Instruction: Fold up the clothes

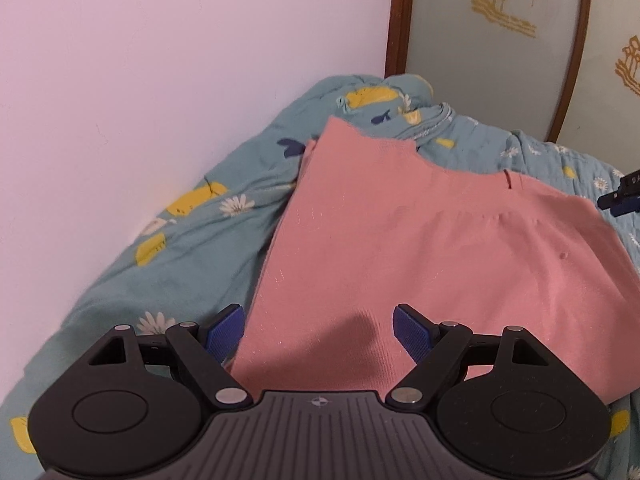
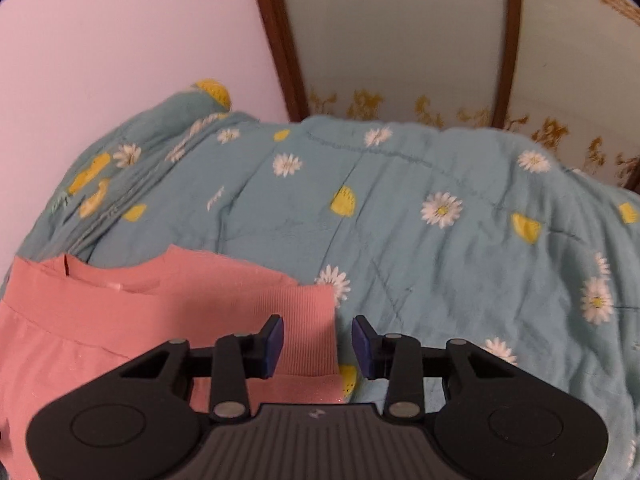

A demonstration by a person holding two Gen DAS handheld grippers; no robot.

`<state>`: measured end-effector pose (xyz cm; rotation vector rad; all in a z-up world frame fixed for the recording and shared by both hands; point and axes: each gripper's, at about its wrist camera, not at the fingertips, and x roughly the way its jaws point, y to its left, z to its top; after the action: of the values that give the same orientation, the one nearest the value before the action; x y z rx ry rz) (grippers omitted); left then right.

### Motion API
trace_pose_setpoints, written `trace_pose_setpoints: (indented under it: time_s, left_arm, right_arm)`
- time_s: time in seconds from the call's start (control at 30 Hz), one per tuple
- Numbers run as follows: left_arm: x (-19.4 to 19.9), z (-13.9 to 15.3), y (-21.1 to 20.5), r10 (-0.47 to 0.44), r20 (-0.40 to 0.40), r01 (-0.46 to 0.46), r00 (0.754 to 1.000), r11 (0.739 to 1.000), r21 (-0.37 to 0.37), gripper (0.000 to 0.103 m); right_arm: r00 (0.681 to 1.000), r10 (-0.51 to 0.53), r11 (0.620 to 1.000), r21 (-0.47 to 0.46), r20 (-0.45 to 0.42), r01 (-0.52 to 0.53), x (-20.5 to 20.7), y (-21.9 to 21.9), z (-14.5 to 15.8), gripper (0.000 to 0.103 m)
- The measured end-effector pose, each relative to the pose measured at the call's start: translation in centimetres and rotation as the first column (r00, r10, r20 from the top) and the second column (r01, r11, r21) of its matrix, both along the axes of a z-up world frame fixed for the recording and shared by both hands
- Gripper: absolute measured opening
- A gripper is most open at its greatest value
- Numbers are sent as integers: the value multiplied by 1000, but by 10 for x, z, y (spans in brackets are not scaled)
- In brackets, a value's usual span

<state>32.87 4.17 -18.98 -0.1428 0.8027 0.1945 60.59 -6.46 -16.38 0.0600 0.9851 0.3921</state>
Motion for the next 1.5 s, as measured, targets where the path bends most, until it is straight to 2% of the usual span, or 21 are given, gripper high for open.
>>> trace_pose_setpoints:
  time_s: [0.07, 0.1, 0.13, 0.27, 0.37, 0.4, 0.53, 0.6, 0.67, 0.7, 0.73, 0.8, 0.87, 0.93, 1.03, 1.13, 1.27, 1.33, 1.4, 1.5]
  left_arm:
    - [1, -4, 3, 7, -21, -8, 1000, 1000, -28, 81]
    - [1, -6, 4, 10, -29, -11, 1000, 999, -35, 81]
    - [1, -7, 4, 12, -33, -13, 999, 999, -34, 81]
    - [1, -9, 3, 16, -40, -17, 999, 1000, -17, 81]
    - [2, -11, 1, 19, -47, -18, 999, 1000, 17, 81]
    - [2, -11, 0, 23, -49, -21, 999, 999, 38, 81]
    - [2, -13, 3, 26, -54, -24, 998, 999, 35, 81]
    - [2, -13, 5, 31, -57, -30, 998, 999, 25, 81]
    - [3, -14, 7, 34, -63, -33, 997, 999, 14, 81]
    - [3, -15, 8, 34, -68, -34, 997, 999, 5, 81]
    - [3, -16, 9, 35, -74, -35, 997, 999, -5, 81]
    - [3, -16, 9, 34, -75, -34, 997, 999, -3, 81]
    - [2, -15, 8, 30, -75, -31, 997, 1000, -2, 81]
    - [2, -14, 8, 28, -74, -28, 997, 1000, -5, 81]
    - [3, -15, 11, 33, -77, -34, 996, 999, -15, 81]
    - [4, -16, 12, 32, -77, -33, 997, 999, -18, 81]
    - [5, -17, 11, 26, -80, -26, 996, 1000, -8, 82]
    - [4, -18, 10, 24, -81, -24, 996, 1000, -3, 82]
    - [4, -18, 11, 23, -82, -23, 996, 1000, -3, 82]
    - [5, -18, 12, 23, -83, -23, 996, 1000, -5, 82]
  right_arm:
    - [1000, -6, 1000, 21, -5, 6, 4, -2, -10, 35]
    - [1000, -1, 1000, 25, -4, 1, 4, -2, -13, 16]
    - [1000, 10, 1000, 17, 3, -10, 4, -1, -14, 5]
    - [997, 38, 999, -28, 70, -36, 0, 5, -12, 3]
    - [994, -19, 1000, -13, 106, 21, 0, -4, -7, 2]
    - [992, -36, 999, -34, 118, 40, -1, -5, -7, 0]
    - [991, -73, 995, -58, 109, 80, -1, -9, -12, 1]
    - [986, -109, 994, 20, 125, 108, -4, -16, -5, 6]
    - [991, -90, 991, 112, 98, 79, -4, -20, 0, 22]
    - [995, -71, 991, 122, 65, 63, -3, -18, -1, 42]
    - [997, -57, 994, 95, 48, 52, -2, -15, -3, 45]
    - [999, -28, 999, 41, 33, 26, -3, -7, -8, 44]
    - [1000, -15, 999, 51, 12, 14, -4, -3, -14, 39]
    - [999, 2, 1000, 29, 32, -3, -8, 5, -18, 9]
    - [994, 15, 999, -41, 107, -11, -14, 17, -14, 5]
    - [990, -45, 998, -41, 133, 50, -13, 11, -9, 5]
    - [990, -82, 993, -71, 113, 91, -8, 11, -21, 9]
    - [979, -144, 988, -29, 144, 150, -13, 7, -19, 26]
    - [952, -243, 970, 51, 183, 238, -23, -5, -11, 33]
    - [914, -328, 942, 161, 239, 295, -64, -22, 10, 33]
